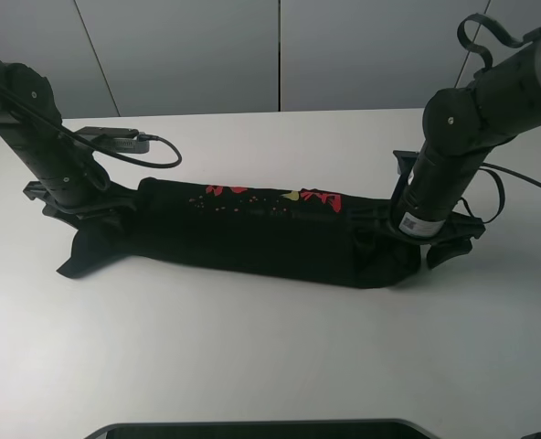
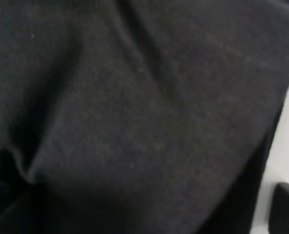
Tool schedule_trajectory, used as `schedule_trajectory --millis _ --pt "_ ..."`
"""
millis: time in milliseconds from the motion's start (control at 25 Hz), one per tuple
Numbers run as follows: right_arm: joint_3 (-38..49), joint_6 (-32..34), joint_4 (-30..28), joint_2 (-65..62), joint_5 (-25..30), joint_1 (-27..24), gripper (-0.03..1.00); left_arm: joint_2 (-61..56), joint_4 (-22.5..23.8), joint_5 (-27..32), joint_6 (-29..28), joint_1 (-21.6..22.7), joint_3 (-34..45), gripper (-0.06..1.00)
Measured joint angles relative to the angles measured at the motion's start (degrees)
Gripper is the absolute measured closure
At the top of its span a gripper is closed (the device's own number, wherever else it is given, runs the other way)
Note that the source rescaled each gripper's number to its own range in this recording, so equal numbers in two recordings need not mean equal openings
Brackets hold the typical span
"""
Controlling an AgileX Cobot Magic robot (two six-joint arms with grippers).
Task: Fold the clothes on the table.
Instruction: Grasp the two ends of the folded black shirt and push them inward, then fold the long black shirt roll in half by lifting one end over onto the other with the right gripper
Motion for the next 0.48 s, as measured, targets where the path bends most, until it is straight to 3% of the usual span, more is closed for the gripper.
schedule_trajectory --millis 320,440,480 --pt "0.00 -1.20 1.16 0.09 -2.21 0.00 0.70 0.00 0.00 -0.34 0.00 0.00 0.00 0.06" --pt "0.00 -1.92 1.43 0.09 -2.66 0.00 0.85 0.00 0.00 -0.45 0.10 0.00 0.00 0.06" --pt "0.00 -2.27 1.43 0.09 -2.63 0.00 0.86 0.00 0.00 -0.45 0.10 0.00 0.00 0.06"
